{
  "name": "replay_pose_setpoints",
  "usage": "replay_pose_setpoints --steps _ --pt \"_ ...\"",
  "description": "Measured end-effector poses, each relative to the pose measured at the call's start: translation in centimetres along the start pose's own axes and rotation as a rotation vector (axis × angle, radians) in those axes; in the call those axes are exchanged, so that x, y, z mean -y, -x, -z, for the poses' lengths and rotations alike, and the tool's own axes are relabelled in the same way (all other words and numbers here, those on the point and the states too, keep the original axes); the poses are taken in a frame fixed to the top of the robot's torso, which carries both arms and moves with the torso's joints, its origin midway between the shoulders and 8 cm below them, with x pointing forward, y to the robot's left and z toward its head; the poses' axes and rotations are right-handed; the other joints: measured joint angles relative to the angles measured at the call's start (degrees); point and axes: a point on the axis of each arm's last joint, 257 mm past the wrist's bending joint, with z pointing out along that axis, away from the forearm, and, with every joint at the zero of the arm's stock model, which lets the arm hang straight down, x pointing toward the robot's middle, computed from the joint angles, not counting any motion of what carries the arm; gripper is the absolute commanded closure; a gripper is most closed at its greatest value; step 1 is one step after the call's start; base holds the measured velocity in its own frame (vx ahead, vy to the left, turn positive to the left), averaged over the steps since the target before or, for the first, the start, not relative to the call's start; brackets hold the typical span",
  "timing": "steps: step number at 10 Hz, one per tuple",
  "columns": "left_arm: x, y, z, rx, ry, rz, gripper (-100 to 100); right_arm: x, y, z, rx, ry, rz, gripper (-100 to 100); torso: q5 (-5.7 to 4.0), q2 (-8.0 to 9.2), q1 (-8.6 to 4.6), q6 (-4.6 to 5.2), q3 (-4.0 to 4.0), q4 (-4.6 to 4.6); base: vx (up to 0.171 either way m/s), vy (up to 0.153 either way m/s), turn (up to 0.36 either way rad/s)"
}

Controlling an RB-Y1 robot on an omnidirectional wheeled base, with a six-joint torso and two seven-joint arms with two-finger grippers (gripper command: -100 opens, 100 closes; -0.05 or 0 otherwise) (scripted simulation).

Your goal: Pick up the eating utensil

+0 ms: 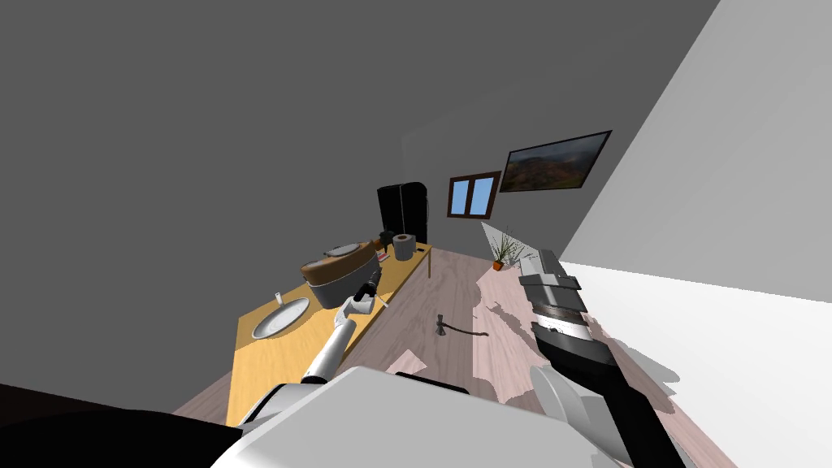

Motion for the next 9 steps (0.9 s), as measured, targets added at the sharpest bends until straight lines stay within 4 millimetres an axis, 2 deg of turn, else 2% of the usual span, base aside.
replay_pose_setpoints --steps 9 --pt "-9.4 -1.4 -1.0 -0.075 0.289 -0.115 -100 0.0 0.0 0.0 0.0 0.0 0.0 0 0.0 -0.06 0.01 0.0 -0.03 0.0 0.036 0.005 -0.017"
